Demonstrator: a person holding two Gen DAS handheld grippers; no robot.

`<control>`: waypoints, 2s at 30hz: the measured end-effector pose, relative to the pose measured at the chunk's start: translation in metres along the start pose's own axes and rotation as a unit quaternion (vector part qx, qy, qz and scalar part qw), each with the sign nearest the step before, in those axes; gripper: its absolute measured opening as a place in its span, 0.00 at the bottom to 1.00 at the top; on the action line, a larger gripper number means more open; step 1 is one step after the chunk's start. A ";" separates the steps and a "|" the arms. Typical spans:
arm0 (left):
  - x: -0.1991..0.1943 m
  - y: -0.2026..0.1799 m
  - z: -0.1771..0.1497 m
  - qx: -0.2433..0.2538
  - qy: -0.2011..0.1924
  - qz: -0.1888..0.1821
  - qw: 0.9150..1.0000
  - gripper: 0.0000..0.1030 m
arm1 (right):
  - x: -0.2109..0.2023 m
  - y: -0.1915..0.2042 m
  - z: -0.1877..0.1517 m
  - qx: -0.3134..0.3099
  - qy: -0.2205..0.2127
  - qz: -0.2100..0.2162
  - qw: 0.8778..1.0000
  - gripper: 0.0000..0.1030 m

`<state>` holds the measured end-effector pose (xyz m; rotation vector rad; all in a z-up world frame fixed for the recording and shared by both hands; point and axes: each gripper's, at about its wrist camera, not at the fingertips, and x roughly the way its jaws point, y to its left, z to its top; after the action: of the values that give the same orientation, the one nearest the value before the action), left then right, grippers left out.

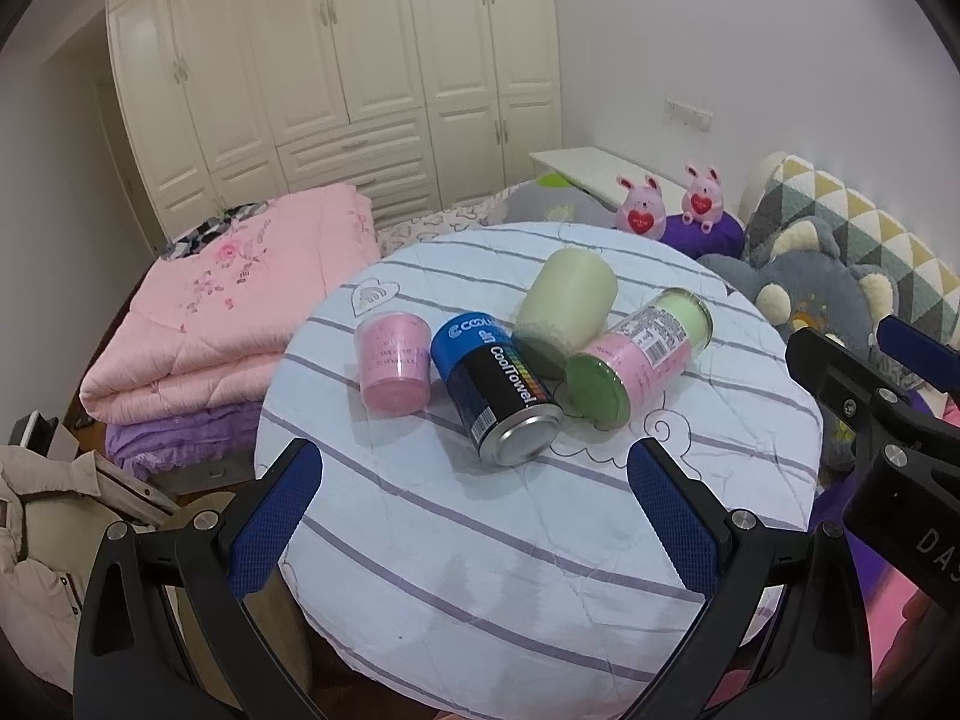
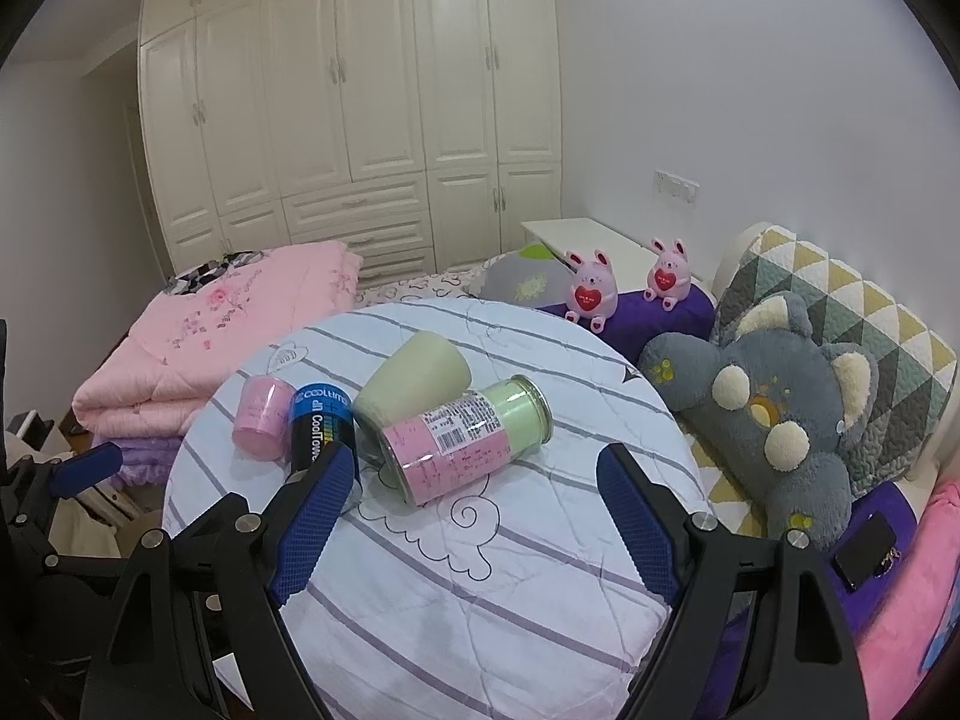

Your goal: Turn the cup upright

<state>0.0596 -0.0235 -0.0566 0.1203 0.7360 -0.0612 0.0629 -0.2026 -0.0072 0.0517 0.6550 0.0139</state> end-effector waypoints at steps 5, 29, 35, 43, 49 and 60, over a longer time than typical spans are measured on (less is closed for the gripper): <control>-0.005 0.002 0.005 0.001 -0.007 -0.001 1.000 1.00 | -0.004 0.002 0.005 -0.002 -0.011 0.000 1.000 0.82; -0.005 -0.003 0.021 0.017 -0.020 -0.014 1.000 1.00 | 0.000 -0.003 0.016 0.003 -0.020 -0.013 1.000 0.82; 0.015 -0.023 0.027 0.058 0.000 -0.030 0.998 1.00 | 0.014 -0.017 0.015 0.014 -0.007 -0.022 1.000 0.82; 0.060 -0.068 0.040 0.126 0.044 -0.076 0.988 1.00 | 0.043 -0.047 0.012 0.041 0.021 -0.036 0.998 0.82; 0.099 -0.094 0.048 0.156 0.081 -0.091 0.980 1.00 | 0.074 -0.065 0.007 0.055 0.047 -0.048 0.996 0.82; 0.150 -0.123 0.049 0.182 0.127 -0.107 0.969 0.96 | 0.106 -0.084 0.004 0.073 0.070 -0.061 0.993 0.82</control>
<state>0.1913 -0.1536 -0.1327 0.4044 0.9866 -0.3931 0.1488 -0.2833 -0.0732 0.1529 0.7986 -0.1499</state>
